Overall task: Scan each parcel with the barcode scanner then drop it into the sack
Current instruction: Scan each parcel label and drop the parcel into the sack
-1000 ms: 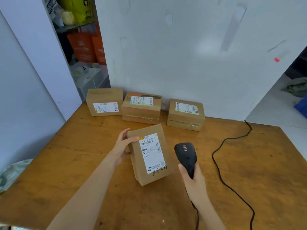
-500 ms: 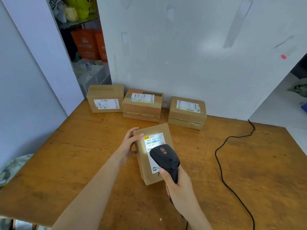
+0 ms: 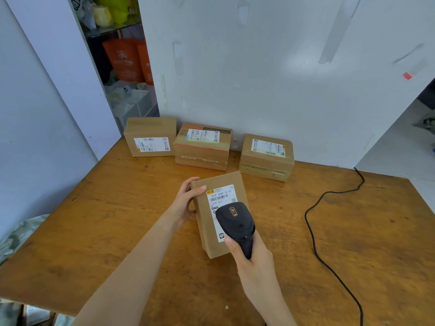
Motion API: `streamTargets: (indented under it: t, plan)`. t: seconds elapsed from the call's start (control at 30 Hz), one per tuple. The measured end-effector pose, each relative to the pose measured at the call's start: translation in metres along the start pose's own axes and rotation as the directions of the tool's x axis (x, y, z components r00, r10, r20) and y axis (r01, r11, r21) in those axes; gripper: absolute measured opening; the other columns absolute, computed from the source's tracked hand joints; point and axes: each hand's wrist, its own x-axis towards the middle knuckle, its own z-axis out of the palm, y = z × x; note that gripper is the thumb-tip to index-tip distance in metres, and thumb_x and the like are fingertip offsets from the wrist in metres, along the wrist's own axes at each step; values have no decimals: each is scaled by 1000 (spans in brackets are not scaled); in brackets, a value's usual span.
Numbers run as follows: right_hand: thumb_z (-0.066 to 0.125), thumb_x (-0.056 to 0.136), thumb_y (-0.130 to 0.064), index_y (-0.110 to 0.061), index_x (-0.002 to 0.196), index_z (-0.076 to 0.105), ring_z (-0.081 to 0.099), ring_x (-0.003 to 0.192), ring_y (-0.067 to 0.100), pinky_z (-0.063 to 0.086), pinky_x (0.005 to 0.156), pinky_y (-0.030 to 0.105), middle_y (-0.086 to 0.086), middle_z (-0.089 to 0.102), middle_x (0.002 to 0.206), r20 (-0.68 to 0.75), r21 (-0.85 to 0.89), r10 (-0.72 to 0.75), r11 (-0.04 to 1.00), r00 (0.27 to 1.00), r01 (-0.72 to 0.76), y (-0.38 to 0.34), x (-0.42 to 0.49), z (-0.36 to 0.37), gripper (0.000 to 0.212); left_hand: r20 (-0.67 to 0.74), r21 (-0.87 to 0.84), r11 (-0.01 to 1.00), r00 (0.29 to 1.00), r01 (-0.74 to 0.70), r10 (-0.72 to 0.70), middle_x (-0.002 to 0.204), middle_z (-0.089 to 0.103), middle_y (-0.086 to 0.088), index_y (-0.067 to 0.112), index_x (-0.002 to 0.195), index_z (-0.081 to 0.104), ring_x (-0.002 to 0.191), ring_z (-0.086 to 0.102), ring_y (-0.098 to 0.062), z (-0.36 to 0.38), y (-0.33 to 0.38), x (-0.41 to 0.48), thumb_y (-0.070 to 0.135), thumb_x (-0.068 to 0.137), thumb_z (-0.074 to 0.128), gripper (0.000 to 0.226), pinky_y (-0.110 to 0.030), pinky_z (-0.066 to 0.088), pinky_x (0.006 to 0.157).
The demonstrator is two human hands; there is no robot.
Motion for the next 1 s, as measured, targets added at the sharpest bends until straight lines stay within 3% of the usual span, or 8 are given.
streamTargets:
  t: [0.1, 0.17, 0.3, 0.5, 0.63, 0.83, 0.9, 1.0]
  plan:
    - [56, 76, -61, -39, 105, 46, 62, 91, 5, 47, 66, 12, -18, 64, 101, -46, -37, 1, 999, 999, -2, 9, 6, -6, 38, -48, -2, 1000, 999, -1, 1, 131, 55, -6, 42, 116, 58, 107, 57, -21, -6, 1, -2, 46, 51, 83, 70, -40, 50, 74]
    - [58, 89, -42, -37, 108, 43, 61, 92, 14, 46, 69, 22, -10, 60, 103, -79, -108, 13, 994, 997, -22, 24, 16, -9, 24, -115, -10, 1000, 993, -1, 0, 131, 56, -4, 44, 115, 58, 112, 56, -22, -14, 3, -5, 48, 50, 83, 70, -42, 50, 77]
    - [46, 98, -31, -14, 143, 28, 49, 116, 31, 45, 90, 44, 9, 46, 127, -166, -477, 80, 866, 983, -151, 63, 43, -9, 51, -257, -20, 1000, 966, -14, 9, 128, 57, -1, 45, 122, 53, 115, 53, -21, -33, 7, -15, 53, 50, 79, 77, -50, 47, 90]
    - [42, 100, -36, -11, 147, 19, 37, 129, 30, 41, 97, 46, 12, 39, 139, -179, -724, 208, 633, 961, -272, 103, 67, 1, 58, -312, -32, 999, 949, 27, -36, 125, 61, -3, 38, 135, 46, 119, 54, -24, -52, 7, -31, 54, 67, 71, 74, -57, 41, 102]
    - [48, 97, -36, -11, 145, 25, 39, 126, 31, 43, 95, 46, 12, 41, 135, -209, -747, 190, 601, 959, -282, 114, 73, 9, 59, -333, -64, 997, 941, 38, -57, 120, 64, -2, 36, 133, 48, 116, 57, -24, -58, 5, -38, 51, 77, 69, 62, -53, 46, 97]
    - [66, 85, -20, -10, 146, 26, 30, 128, 39, 34, 102, 53, 18, 32, 139, -310, -666, 171, 663, 935, -342, 93, 71, 14, 73, -351, -98, 993, 931, 70, -100, 117, 66, -4, 27, 135, 49, 110, 61, -24, -61, 4, -48, 60, 64, 71, 81, -41, 50, 82]
    - [64, 86, -12, -12, 145, 31, 29, 129, 38, 29, 105, 54, 18, 32, 142, -294, -585, 2, 790, 956, -182, 74, 68, 20, 68, -364, -115, 990, 924, 79, -116, 110, 67, -3, 23, 134, 51, 104, 62, -23, -63, 4, -51, 59, 65, 70, 80, -38, 49, 79]
    - [44, 99, -17, -27, 136, 45, 31, 131, 15, 26, 107, 30, -2, 38, 137, -42, -251, -193, 952, 980, 177, 31, 64, 41, 39, -383, -142, 986, 913, 89, -138, 94, 68, 0, 18, 130, 57, 94, 61, -20, -70, 5, -55, 59, 68, 67, 75, -37, 47, 78]
